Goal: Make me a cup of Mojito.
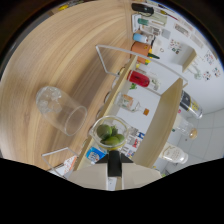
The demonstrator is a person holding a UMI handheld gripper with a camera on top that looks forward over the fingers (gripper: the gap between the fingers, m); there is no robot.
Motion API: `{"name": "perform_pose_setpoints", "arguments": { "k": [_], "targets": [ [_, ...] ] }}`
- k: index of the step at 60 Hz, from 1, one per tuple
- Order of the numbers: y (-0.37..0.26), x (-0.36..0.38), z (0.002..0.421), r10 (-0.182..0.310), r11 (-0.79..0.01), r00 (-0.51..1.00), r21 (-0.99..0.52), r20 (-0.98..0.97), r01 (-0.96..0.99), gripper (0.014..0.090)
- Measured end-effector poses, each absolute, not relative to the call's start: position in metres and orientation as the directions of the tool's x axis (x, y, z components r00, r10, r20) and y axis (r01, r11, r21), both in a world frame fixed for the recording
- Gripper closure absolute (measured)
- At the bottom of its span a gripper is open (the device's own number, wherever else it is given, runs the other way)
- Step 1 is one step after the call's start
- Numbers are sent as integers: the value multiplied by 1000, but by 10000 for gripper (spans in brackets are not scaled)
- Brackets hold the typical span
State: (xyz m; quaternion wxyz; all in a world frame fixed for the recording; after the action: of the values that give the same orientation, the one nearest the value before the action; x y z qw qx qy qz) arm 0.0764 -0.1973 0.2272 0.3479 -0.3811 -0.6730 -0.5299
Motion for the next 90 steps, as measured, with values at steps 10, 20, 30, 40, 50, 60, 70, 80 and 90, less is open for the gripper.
{"name": "perform_pose_setpoints", "arguments": {
  "k": [10, 20, 30, 40, 50, 60, 70, 80, 90],
  "targets": [
    [-198, 81, 224, 153, 148, -395, 374, 906, 915, 889],
    [-207, 89, 240, 179, 100, -88, 71, 980, 992, 890],
    [-222, 110, 274, 175, -3, 424, -430, 889, 903, 889],
    [-236, 159, 260, 176, -126, 792, -785, 584, 607, 888],
    [-249, 212, 184, 174, -324, 943, -888, 282, 326, 890],
    [-256, 252, 90, 122, -515, 989, -847, 84, 135, 890],
    [-262, 272, 31, 67, -637, 997, -770, -21, 27, 889],
    [-267, 275, 3, 74, -680, 996, -733, -45, 17, 887],
    [-266, 275, 1, 77, -673, 997, -739, -22, 36, 875]
  ]
}}
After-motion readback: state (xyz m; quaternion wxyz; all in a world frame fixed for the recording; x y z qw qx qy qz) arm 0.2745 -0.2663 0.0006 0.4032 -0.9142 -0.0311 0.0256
